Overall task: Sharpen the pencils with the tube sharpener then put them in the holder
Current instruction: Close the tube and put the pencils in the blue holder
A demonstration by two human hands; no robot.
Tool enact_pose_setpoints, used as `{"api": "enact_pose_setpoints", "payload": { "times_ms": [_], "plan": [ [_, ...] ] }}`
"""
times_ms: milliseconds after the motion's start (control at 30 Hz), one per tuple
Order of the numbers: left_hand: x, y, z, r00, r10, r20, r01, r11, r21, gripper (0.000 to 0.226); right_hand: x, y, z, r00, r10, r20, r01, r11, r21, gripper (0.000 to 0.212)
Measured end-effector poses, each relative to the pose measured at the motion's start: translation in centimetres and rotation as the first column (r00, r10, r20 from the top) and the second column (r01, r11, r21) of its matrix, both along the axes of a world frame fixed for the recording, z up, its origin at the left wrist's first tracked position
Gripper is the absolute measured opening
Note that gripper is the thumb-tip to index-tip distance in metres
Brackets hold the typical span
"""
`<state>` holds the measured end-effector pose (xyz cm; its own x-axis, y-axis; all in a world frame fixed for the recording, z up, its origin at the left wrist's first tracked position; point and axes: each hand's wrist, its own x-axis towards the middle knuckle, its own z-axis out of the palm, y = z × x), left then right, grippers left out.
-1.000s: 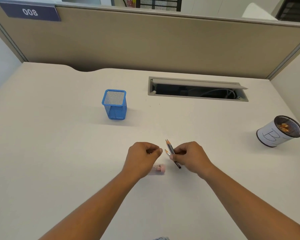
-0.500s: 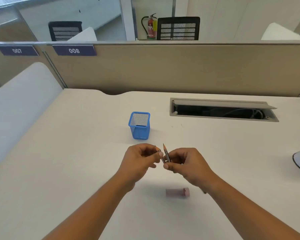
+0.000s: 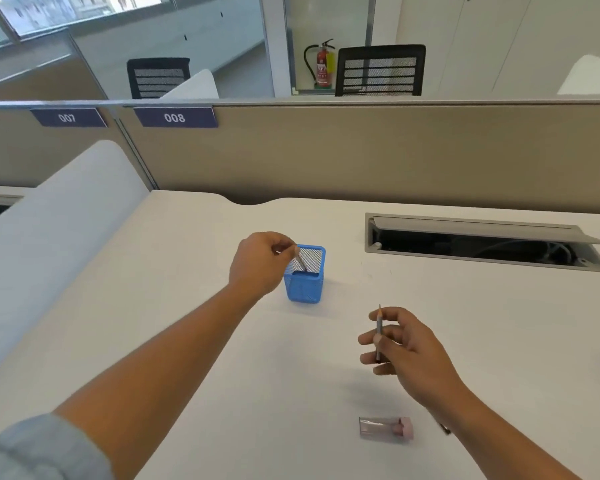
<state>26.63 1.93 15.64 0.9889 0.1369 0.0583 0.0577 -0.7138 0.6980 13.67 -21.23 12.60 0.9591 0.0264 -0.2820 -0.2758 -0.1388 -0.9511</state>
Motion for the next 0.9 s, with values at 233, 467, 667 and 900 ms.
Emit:
{"api": "enact_pose_setpoints", "payload": {
  "times_ms": [233, 467, 667, 900],
  "plan": [
    [2.8, -1.5, -3.1, 0.991, 0.088, -0.098, -0.077, 0.991, 0.111, 0.016, 1.8, -0.6, -0.8, 0.987, -0.163, 0.007, 0.162, 0.984, 0.081, 0.017],
    [3.6, -2.2, -4.7, 0.979, 0.137, -0.15, -0.131, 0.99, 0.047, 0.009, 3.0, -0.5, -1.8, 0.99, -0.137, 0.042, 0.137, 0.991, 0.014, 0.018],
    [2.7, -1.7, -4.3, 0.99, 0.137, -0.043, -0.141, 0.981, -0.134, 0.023, 3.9, -0.1, -2.3, 0.992, -0.115, 0.054, 0.117, 0.993, -0.027, 0.017],
    [-1.5, 1.3, -9.0, 0.942, 0.334, 0.041, -0.317, 0.922, -0.223, 0.025, 4.6, 0.7, -1.8, 0.991, -0.066, 0.117, 0.078, 0.991, -0.107, 0.013]
  ]
}}
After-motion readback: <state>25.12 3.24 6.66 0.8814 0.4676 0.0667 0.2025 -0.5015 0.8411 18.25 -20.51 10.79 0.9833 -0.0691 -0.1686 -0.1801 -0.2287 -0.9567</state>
